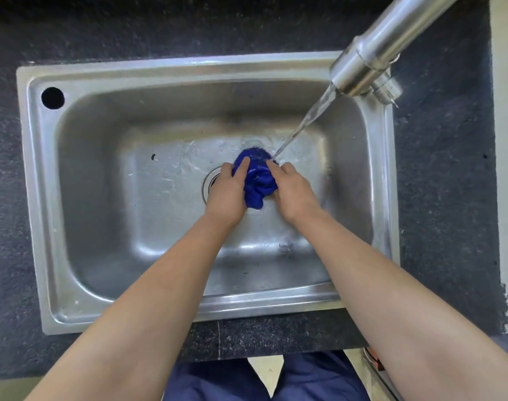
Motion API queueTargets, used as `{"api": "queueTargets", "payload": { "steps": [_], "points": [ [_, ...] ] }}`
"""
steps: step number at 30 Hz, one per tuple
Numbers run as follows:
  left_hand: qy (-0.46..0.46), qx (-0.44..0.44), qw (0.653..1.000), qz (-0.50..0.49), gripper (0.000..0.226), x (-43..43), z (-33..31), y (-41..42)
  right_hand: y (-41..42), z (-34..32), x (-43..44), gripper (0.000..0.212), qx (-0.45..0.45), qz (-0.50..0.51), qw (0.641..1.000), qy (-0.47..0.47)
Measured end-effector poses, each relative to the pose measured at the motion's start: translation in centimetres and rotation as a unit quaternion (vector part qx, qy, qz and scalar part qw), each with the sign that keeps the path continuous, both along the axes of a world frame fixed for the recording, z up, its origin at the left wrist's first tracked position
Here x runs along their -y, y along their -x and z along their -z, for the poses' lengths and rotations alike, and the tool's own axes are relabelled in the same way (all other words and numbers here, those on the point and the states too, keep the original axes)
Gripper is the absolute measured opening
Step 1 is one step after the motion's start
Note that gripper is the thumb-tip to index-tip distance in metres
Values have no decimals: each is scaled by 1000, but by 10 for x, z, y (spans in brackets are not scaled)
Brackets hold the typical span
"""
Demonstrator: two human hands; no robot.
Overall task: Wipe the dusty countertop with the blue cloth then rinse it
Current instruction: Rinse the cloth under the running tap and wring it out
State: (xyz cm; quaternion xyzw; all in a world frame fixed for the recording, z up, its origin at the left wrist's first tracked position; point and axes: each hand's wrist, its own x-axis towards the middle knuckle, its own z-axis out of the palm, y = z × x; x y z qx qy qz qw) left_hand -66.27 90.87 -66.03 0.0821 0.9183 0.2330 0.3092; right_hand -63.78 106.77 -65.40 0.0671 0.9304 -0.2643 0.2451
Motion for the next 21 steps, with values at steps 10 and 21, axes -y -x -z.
{"api": "queueTargets", "payload": {
  "steps": [10,21],
  "points": [
    [20,-52,996,-74,23,-2,-29,8,-6,-27,-10,36,46,171,984,30],
    [-50,81,993,-64,58,14,-33,1,-8,-15,6,84,69,-86,992,-60]
  ]
}}
